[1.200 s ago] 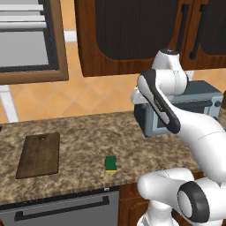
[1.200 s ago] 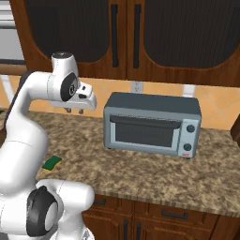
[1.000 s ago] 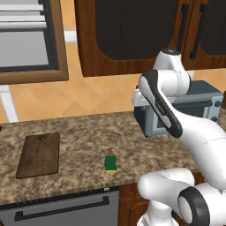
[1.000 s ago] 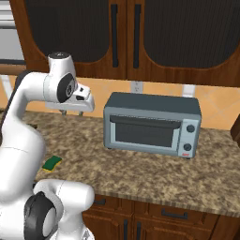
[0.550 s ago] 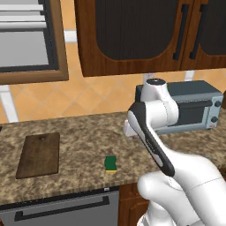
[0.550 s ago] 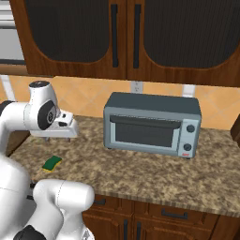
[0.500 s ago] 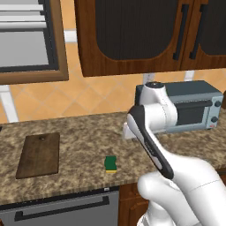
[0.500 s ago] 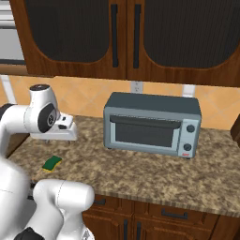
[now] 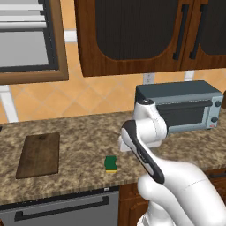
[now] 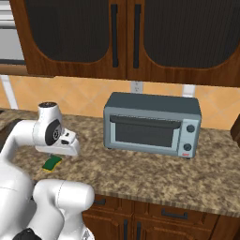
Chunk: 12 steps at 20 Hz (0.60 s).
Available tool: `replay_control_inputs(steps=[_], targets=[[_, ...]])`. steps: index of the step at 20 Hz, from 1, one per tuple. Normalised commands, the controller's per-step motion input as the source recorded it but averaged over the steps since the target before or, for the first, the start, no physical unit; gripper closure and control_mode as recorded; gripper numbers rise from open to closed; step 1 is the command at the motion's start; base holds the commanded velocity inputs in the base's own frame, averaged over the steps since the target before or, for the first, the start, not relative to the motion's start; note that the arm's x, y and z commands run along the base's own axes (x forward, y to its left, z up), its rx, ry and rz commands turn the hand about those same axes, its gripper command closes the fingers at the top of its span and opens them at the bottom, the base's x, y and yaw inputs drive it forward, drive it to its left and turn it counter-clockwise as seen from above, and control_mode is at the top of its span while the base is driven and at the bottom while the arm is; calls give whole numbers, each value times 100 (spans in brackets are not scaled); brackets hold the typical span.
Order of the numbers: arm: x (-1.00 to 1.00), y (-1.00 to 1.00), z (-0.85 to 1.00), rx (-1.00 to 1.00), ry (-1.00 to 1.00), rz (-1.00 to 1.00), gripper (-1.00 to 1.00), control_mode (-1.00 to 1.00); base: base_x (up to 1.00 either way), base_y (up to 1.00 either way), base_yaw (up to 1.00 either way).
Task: Pick up the sponge from the counter and clean the cutting board by briefly scrubbing or pressing down on the cutting board. Once finished, release the sponge.
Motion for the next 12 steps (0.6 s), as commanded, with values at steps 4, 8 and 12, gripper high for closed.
replay_control_inputs(steps=[4,8,12], targets=[[38,48,-46,0,6,-7,-100,-100,0,0,0],[15,40,-15,3,-2,-4,-100,-100,0,0,0],[26,22,-16,4,-1,0,-100,-100,0,0,0]])
